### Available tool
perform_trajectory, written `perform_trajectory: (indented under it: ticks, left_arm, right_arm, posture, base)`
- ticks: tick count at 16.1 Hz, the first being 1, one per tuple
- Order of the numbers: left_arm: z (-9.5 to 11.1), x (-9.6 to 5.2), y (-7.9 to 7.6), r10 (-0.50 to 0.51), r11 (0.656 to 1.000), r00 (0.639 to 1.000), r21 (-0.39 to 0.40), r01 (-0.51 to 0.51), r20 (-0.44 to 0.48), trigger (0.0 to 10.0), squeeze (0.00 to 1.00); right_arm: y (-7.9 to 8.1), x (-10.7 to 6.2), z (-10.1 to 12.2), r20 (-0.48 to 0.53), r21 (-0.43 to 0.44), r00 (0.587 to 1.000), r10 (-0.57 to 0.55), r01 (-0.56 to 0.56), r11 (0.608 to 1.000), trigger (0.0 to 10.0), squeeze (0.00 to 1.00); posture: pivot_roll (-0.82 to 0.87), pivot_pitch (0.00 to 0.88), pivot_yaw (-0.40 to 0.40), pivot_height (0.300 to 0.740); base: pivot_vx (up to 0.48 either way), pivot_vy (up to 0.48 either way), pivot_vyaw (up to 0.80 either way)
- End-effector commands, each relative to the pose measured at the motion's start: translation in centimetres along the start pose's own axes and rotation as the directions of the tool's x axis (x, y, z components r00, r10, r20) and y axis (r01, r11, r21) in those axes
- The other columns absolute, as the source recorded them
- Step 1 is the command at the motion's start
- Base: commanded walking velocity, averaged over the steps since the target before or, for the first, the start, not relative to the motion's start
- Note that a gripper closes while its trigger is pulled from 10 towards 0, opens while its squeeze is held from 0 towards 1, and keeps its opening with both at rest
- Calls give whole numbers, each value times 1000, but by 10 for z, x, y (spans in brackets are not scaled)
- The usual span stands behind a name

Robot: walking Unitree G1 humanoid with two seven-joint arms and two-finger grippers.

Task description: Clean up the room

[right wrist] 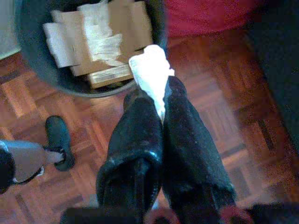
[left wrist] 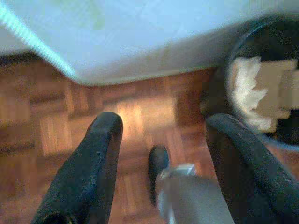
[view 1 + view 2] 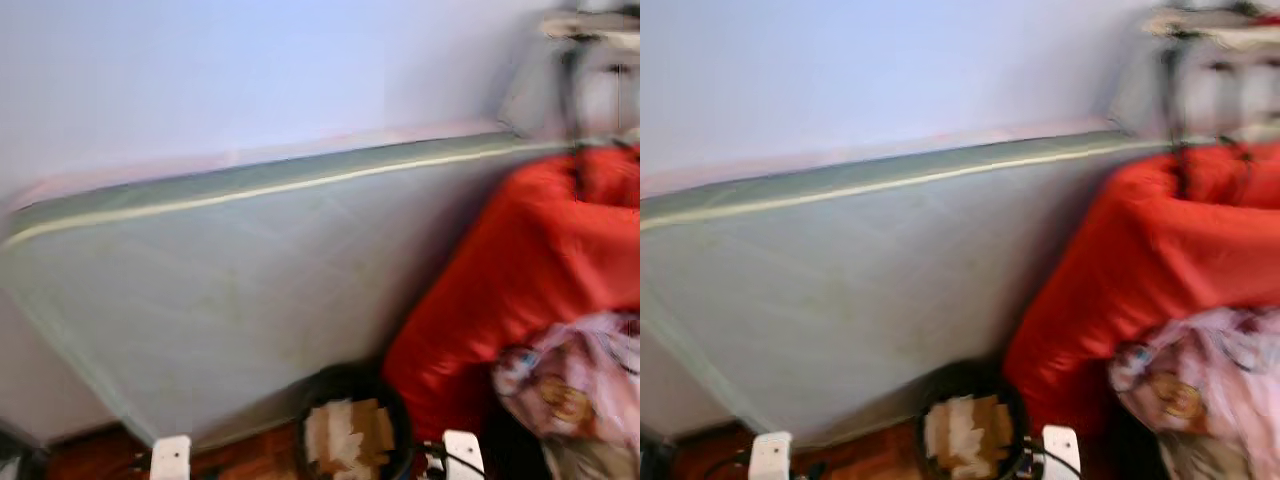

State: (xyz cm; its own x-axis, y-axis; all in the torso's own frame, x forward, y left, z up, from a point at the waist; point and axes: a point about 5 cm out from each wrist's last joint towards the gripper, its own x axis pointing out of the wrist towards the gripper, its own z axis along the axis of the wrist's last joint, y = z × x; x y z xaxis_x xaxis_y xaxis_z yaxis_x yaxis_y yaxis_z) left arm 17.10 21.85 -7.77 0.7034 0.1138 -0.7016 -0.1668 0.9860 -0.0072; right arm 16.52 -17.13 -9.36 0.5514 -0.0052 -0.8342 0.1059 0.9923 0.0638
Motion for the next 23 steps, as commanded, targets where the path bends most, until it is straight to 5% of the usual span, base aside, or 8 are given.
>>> perform_trajectory:
  ticks: [1,5,12,15,17,18,23]
  left_arm:
    - [-2,0,-8,-18,1000,1000,-16,18,-2,10000,0]
    - [3,1,-9,-25,1000,999,-9,25,28,10000,0]
    - [53,9,-15,-91,996,960,10,91,264,10000,0]
    - [73,6,-20,-131,991,910,38,126,394,10000,0]
    - [94,-1,-26,-157,987,845,45,156,511,10000,0]
    - [111,-12,-34,-163,985,780,53,165,604,10000,0]
    - [115,-27,-45,-188,980,740,79,181,646,10000,0]
  right_arm:
    - [-9,-1,-3,-9,6,1000,-24,24,1000,10000,0]
    - [-7,-1,1,8,-21,1000,-4,4,1000,10000,0]
    - [18,3,54,234,-79,959,158,-143,987,10000,0]
    - [21,1,74,346,-50,917,198,-192,980,10000,0]
    - [30,-2,90,425,-79,872,243,-232,969,10000,0]
    - [37,-6,99,486,-107,827,282,-263,959,10000,0]
    - [43,-11,104,560,-105,771,303,-296,949,10000,0]
  posture:
    - [70,19,-70,740]
    - [67,19,-72,740]
    - [59,2,-74,740]
    - [62,0,-79,740]
    - [58,0,-82,740]
    - [64,0,-90,740]
    - [62,0,-90,740]
  base:
    - [326,0,0]
    - [81,0,0]
    - [0,0,0]
    - [0,0,0]
    - [0,0,0]
    - [0,0,0]
    - [0,0,0]
